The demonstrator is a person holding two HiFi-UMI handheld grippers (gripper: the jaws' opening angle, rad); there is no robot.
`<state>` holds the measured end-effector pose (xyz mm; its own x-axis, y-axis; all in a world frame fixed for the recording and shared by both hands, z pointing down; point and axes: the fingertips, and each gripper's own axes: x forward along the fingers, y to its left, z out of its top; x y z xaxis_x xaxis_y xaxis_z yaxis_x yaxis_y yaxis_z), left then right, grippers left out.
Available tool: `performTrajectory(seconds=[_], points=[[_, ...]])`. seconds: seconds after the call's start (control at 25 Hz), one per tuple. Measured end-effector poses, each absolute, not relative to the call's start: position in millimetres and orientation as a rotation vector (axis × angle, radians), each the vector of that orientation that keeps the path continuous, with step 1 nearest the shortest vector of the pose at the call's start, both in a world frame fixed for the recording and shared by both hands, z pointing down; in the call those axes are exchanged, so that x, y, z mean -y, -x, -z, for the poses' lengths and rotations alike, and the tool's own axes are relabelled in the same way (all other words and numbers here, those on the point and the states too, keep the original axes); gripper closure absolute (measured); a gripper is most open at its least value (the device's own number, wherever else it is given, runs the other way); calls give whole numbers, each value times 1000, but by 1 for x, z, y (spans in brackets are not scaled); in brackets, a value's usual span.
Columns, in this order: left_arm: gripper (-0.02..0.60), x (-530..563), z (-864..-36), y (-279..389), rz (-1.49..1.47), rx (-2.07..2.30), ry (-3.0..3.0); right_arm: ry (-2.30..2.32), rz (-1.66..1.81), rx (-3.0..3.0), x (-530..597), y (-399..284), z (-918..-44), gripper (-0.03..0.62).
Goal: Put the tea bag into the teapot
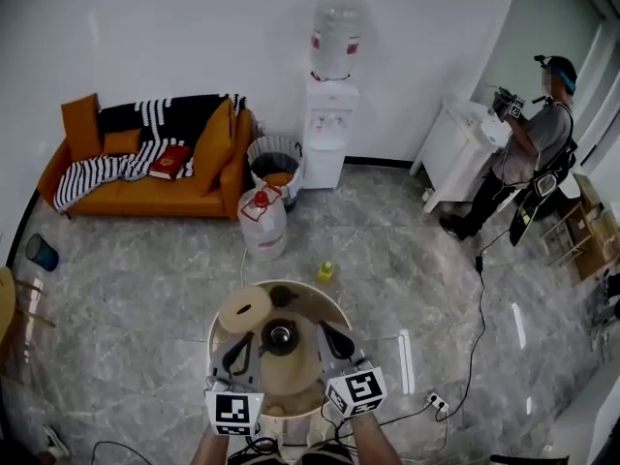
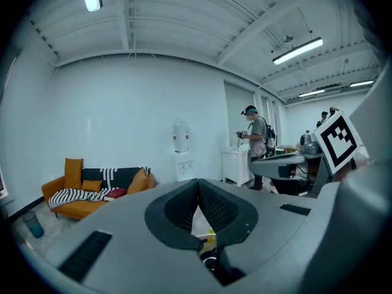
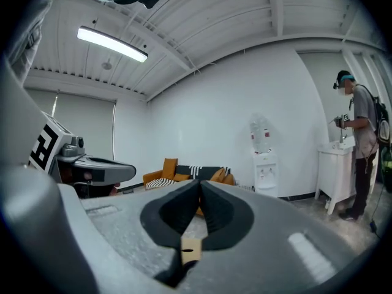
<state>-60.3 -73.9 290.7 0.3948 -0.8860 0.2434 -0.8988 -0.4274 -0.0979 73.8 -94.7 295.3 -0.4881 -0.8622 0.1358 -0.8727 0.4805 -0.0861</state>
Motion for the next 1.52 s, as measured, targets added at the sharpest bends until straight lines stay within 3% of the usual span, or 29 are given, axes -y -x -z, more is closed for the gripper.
performTrajectory(seconds=[0.92, 1.52], points=[[565, -39, -249, 59, -421, 1592, -2660, -1675, -106, 2524, -43, -109, -251, 594], [565, -47, -254, 58, -439, 1574, -2653, -1687, -106, 2510, -55, -113, -253, 595]])
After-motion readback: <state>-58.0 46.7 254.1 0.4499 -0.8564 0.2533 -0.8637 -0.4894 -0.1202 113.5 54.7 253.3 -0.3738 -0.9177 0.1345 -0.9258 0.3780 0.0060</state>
